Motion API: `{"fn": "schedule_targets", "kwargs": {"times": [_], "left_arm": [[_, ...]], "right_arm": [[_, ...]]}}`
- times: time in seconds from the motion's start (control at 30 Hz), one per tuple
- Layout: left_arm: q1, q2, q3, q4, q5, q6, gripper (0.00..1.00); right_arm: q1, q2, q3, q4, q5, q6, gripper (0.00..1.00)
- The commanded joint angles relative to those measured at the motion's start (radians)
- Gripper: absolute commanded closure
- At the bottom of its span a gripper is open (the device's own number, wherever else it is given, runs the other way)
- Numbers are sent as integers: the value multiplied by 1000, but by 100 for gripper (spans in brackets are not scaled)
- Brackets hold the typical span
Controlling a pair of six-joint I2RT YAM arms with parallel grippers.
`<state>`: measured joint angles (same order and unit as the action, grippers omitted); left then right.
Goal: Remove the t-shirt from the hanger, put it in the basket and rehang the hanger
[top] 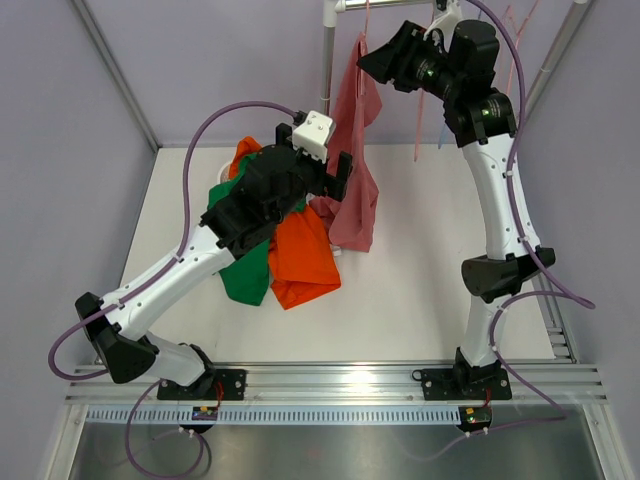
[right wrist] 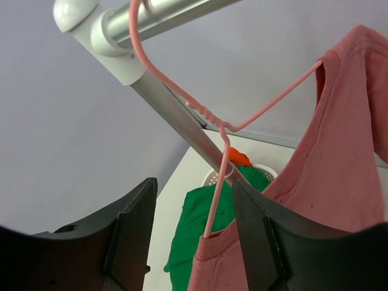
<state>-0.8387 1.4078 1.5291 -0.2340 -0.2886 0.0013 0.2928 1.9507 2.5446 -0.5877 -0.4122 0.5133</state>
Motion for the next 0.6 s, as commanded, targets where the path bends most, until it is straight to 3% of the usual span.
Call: {"fn": "schedule_targets", "kwargs": {"times": [0.0,0.27,0.33,0.4,0.57], "left_arm": [[-3,-21,28,45,-11,20,1],[-8,-47,36,38,-11,32,1],[-8,-53,34,36,-11,34,1],[-8,-61,34,33,-12,37,1],[-8,-61,32,33,-9,37,1]], "right_arm": [[16,22,0,40,-42,17,39],[25,53,19,43,-31,19,40],[25,71,37,43,-39,25,43],[28,80,48,46,-45,34,54],[39,90,48,61,-46,44,62]]}}
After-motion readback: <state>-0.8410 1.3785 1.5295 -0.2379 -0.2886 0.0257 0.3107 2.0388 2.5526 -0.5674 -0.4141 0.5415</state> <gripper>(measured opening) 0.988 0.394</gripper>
